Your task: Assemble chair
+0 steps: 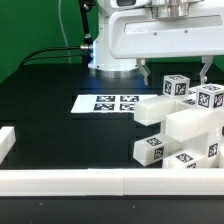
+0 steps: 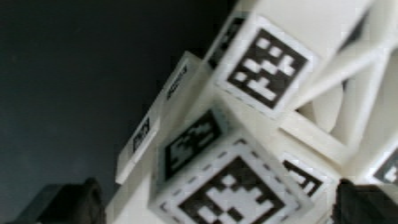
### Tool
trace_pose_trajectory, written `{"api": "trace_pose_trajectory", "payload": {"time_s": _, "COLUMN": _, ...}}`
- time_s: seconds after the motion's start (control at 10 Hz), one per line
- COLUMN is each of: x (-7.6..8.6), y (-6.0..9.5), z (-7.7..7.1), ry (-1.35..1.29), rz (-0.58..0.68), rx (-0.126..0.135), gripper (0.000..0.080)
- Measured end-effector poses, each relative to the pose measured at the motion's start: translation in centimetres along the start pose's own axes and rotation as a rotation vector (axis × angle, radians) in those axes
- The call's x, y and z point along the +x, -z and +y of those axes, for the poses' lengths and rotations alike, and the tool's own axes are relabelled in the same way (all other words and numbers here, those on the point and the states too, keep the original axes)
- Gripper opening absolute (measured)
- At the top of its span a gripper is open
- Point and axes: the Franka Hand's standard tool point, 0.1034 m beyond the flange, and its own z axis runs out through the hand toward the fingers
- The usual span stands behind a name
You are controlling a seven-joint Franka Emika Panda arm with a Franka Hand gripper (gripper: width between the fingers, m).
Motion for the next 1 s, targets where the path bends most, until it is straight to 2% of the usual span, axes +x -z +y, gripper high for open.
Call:
{"api": "trace_pose_trajectory", "payload": {"time_s": 0.1, "x": -0.07, "y": -0.01, "z": -0.18, "ry": 0.217, "rz": 0.000, "rx": -0.035, "gripper": 0.0648}}
{"api": "trace_pose_trajectory", "payload": {"time_s": 0.2, "x": -0.06, "y": 0.03, "z": -0.19, "ry": 0.412, "rz": -0.005, "rx": -0.054, "gripper": 0.0648}}
{"api": "trace_pose_trajectory", "payload": {"time_s": 0.4, "x": -0.06, "y": 0.00, "z": -0.10, "ry": 0.408, "rz": -0.006, "rx": -0.057, "gripper": 0.0648}}
{"api": "trace_pose_trajectory", "payload": {"time_s": 0.5, "x": -0.06, "y": -0.01, "z": -0.09, "ry": 0.398, "rz": -0.006, "rx": -0.058, "gripper": 0.0566}}
{"api": "trace_pose_trajectory", "payload": {"time_s": 0.6, "x": -0.06, "y": -0.01, "z": -0.08, "ry": 0.395, "rz": -0.006, "rx": -0.058, "gripper": 0.0383}}
{"api": "trace_pose_trajectory", "payload": {"time_s": 0.7, "x": -0.07, "y": -0.02, "z": -0.13, "ry": 0.267, "rz": -0.002, "rx": -0.055, "gripper": 0.0280}}
{"api": "trace_pose_trajectory", "payload": {"time_s": 1.0, "x": -0.05, "y": -0.02, "z": -0.15, "ry": 0.010, "rz": 0.006, "rx": -0.052, "gripper": 0.0281}}
